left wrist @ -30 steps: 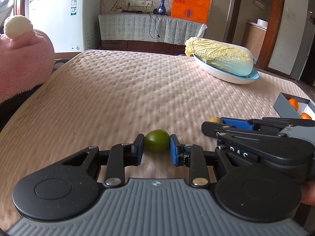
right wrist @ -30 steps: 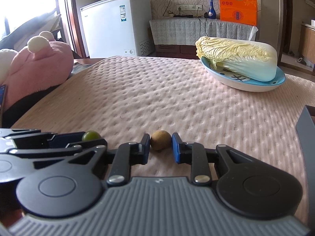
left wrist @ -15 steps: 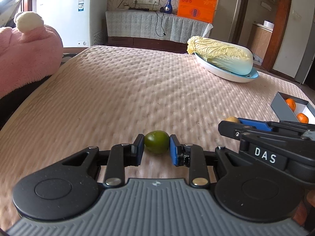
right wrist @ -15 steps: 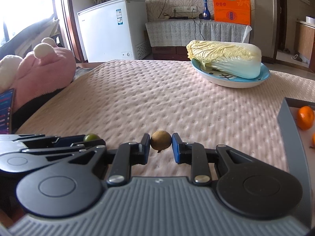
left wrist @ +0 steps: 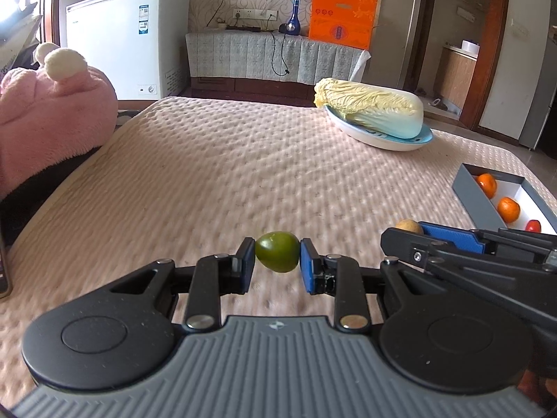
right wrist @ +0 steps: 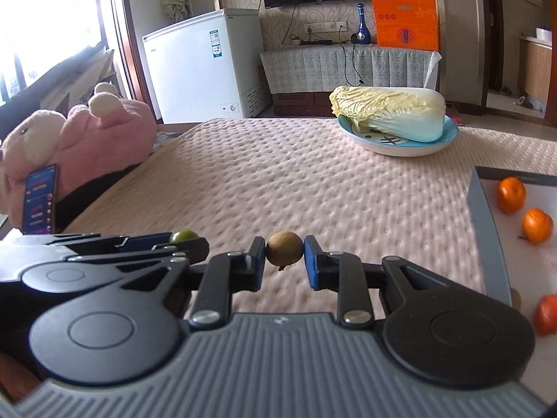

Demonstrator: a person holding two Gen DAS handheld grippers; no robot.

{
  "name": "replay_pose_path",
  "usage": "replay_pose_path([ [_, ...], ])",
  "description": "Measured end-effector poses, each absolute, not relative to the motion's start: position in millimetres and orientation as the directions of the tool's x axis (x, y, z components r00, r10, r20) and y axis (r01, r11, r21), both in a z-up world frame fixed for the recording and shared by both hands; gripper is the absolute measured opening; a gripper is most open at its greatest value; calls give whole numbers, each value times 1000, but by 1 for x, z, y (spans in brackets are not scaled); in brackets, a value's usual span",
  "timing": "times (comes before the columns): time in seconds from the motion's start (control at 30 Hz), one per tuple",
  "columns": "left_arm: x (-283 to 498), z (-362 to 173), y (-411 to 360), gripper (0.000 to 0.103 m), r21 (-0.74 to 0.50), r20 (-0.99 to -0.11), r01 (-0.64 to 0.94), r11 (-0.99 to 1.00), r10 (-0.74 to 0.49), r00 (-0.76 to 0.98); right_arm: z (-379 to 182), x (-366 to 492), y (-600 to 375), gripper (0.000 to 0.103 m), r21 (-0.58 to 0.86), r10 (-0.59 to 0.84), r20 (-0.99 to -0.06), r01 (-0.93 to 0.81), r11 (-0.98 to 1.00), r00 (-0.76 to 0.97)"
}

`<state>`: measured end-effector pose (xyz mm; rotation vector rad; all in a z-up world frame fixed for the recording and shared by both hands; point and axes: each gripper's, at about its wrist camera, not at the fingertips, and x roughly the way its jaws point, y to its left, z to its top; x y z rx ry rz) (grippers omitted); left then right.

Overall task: Organize fruits
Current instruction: 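Carry the lime in the left gripper while the right carries the kiwi over the box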

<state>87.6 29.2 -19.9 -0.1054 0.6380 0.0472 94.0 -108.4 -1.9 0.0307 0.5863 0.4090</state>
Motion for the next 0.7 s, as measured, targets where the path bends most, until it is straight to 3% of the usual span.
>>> replay_pose_path([
  [0.7, 16, 7, -17, 32, -55, -578, 1, 998, -32, 816, 23, 24, -148, 27, 124, 368, -493, -355, 927, 788],
])
